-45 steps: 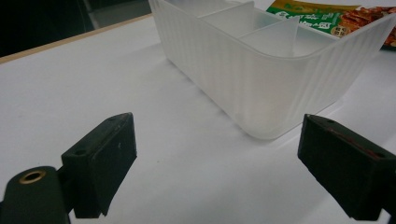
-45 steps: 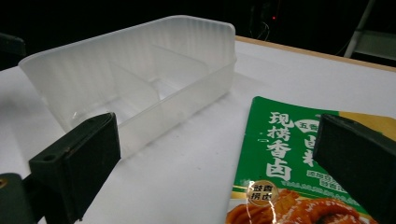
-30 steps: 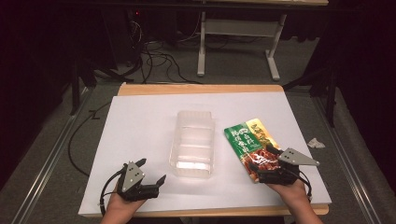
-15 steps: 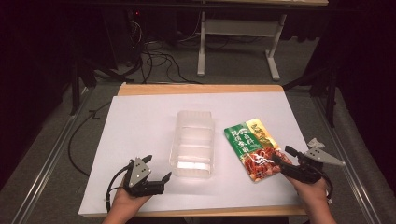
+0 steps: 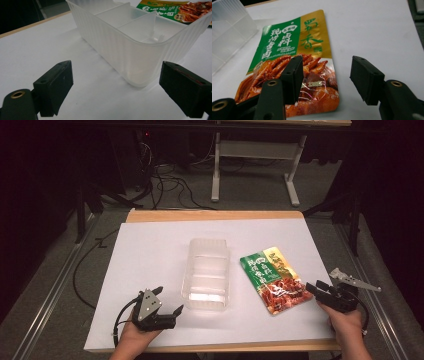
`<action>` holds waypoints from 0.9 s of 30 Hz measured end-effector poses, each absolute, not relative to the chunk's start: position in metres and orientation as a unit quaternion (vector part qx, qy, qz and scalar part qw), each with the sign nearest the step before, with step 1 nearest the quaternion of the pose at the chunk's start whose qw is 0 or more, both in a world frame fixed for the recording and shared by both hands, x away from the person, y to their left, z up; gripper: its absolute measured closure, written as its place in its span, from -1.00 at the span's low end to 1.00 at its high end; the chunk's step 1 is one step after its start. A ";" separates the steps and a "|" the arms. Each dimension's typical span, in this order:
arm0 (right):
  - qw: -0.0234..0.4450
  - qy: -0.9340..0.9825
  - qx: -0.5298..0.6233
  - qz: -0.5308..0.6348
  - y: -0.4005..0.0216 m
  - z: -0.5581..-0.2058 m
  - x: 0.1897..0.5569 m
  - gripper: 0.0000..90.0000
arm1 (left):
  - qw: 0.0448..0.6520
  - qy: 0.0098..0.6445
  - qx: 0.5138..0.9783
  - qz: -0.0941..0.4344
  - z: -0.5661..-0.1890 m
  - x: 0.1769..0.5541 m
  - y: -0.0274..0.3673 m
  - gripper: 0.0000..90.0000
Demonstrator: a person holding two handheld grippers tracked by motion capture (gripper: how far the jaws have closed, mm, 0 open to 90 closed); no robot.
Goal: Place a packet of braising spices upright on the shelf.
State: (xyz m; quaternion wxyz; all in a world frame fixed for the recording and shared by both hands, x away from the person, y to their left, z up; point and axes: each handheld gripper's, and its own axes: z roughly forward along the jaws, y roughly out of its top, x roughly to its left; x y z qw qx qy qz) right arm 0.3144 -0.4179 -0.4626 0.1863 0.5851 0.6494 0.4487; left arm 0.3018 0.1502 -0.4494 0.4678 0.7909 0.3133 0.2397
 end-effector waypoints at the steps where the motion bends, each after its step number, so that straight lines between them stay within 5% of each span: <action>1: 0.181 0.650 0.589 0.445 -0.418 -0.464 0.315 0.02 | 0.467 0.313 0.791 0.240 -0.449 0.302 0.150 -0.73; 27: 0.094 0.651 0.621 0.426 -0.412 -0.478 0.345 0.29 | 0.459 0.331 0.785 0.252 -0.451 0.289 0.167 -0.73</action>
